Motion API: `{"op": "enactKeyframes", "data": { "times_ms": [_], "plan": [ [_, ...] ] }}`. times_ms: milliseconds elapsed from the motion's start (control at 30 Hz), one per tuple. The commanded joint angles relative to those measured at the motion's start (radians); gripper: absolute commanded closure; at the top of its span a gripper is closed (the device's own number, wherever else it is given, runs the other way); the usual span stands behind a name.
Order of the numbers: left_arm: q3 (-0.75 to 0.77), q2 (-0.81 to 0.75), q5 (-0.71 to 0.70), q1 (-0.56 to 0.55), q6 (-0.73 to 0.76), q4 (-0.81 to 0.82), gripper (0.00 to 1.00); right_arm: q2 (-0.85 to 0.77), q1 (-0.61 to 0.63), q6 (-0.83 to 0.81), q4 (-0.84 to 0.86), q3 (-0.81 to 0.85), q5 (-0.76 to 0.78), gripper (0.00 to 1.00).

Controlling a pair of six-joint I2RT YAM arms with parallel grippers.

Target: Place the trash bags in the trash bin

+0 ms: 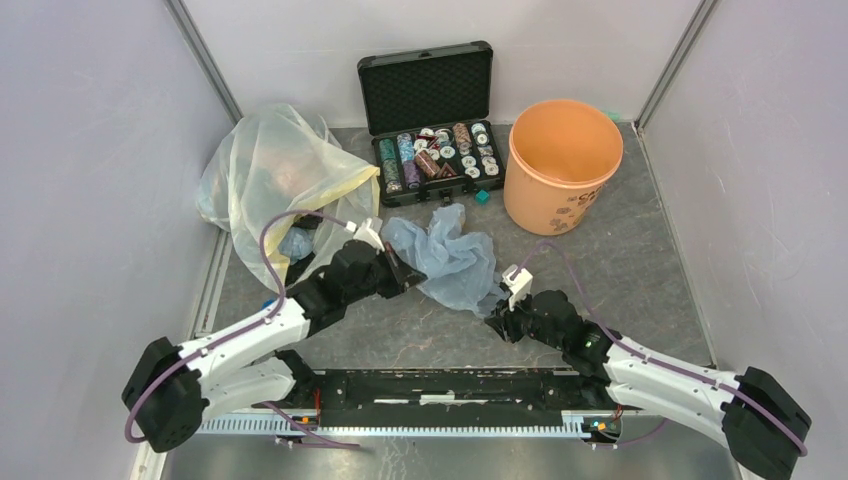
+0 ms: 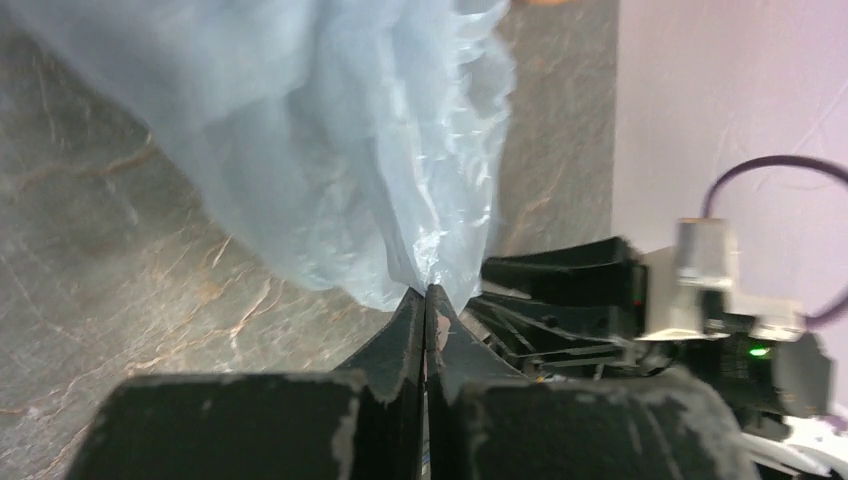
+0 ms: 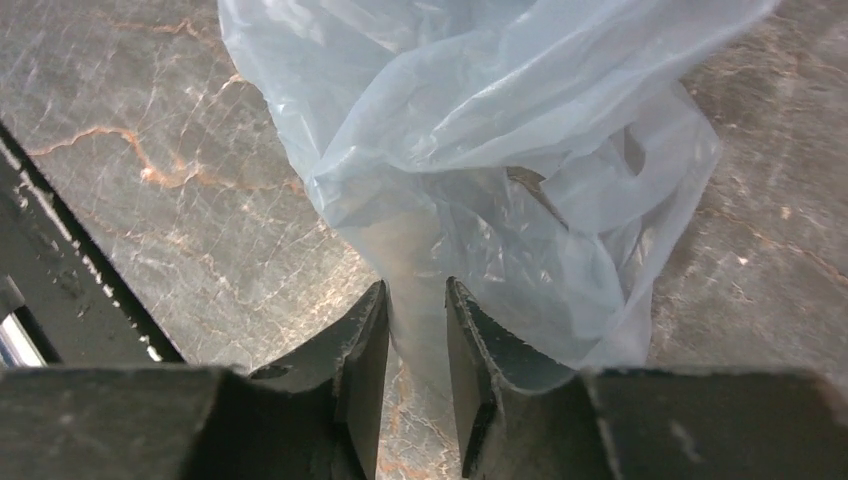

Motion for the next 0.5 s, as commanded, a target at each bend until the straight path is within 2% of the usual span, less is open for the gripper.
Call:
{"op": "enactKeyframes", "data": {
  "times_ms": [0, 100, 167, 300, 467],
  "plan": [
    [0.205, -0.104, -0.141, 0.000, 0.131, -0.176, 0.98, -0.041, 0.006, -0.002, -0.034, 0.029, 0.113, 0.72],
    [0.326, -0.149, -0.147, 0.025, 0.175, -0.300, 0.98, -0.062, 0.006, 0.004, -0.074, 0.045, 0.172, 0.87],
    [0.402, -0.164, -0.113, 0.060, 0.196, -0.365, 0.98, -0.073, 0.006, 0.007, -0.096, 0.052, 0.199, 0.89],
    [0.524, -0.179, 0.009, 0.156, 0.222, -0.445, 0.98, -0.098, 0.006, 0.029, -0.164, 0.065, 0.308, 0.86],
    [0.638, -0.190, 0.026, 0.209, 0.286, -0.551, 0.98, -0.138, 0.006, 0.081, -0.261, 0.080, 0.440, 0.81]
  ]
}}
